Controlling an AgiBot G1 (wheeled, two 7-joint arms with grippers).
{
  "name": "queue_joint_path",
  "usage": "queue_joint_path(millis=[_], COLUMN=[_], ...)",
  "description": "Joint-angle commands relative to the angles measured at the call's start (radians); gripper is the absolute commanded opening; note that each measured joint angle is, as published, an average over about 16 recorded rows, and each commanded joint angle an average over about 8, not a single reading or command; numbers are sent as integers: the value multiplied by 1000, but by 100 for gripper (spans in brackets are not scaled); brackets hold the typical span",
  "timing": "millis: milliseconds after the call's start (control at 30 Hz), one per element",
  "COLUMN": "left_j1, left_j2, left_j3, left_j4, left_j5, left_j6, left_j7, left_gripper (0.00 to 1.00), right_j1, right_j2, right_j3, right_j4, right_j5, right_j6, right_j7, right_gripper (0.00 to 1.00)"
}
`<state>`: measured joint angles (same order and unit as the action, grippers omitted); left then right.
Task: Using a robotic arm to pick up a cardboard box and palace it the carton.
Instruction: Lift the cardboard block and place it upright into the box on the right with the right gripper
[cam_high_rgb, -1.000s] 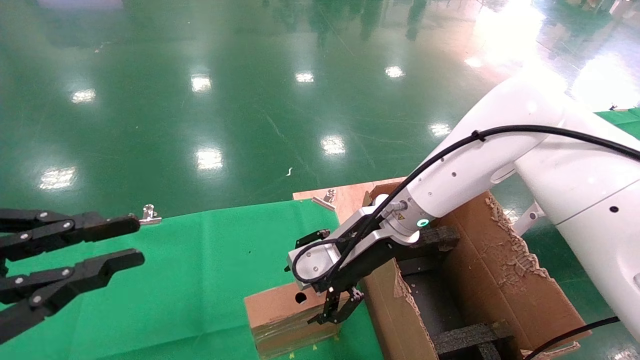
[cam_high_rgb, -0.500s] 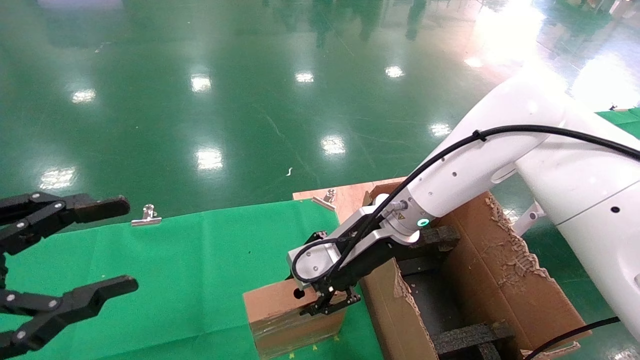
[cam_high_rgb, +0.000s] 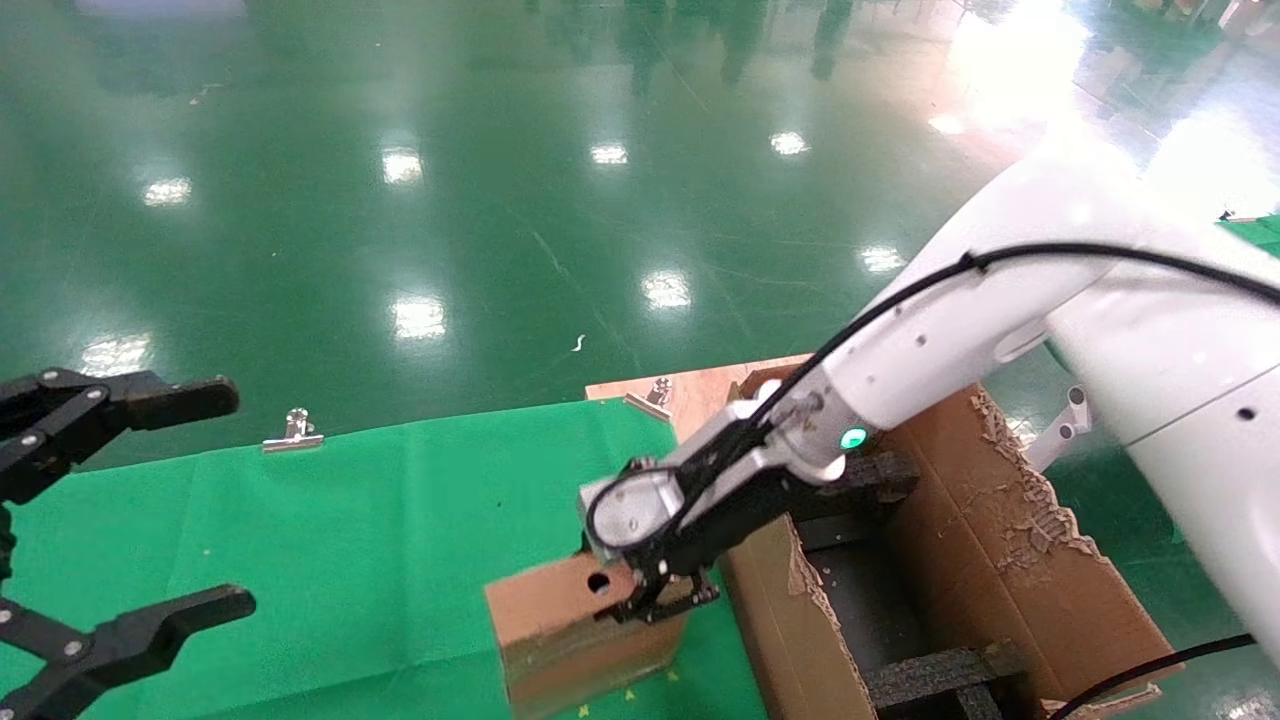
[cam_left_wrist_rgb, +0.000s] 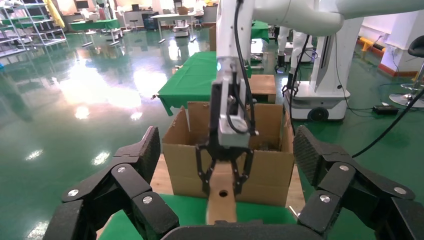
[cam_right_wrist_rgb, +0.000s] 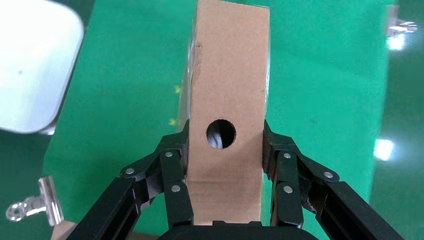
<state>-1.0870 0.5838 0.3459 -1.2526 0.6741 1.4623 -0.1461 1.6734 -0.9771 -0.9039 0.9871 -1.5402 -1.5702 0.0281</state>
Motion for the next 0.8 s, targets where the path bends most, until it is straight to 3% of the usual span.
queue_joint_path(millis=[33,567,800], left_j1=[0,0,0], left_j2=[0,0,0], left_j3=[0,0,0], left_j4=[0,0,0], left_j5=[0,0,0], left_j6=[0,0,0], left_j7=[0,0,0], left_gripper=[100,100,100], right_j1=[9,397,487], right_j2=[7,51,56], right_j3=[5,-89,-178], right_j4=[-4,-253,-344], right_j5=[16,180,240], right_j6=[-2,-24,-26], right_j7=[10,-80,-132], right_gripper=[0,0,0])
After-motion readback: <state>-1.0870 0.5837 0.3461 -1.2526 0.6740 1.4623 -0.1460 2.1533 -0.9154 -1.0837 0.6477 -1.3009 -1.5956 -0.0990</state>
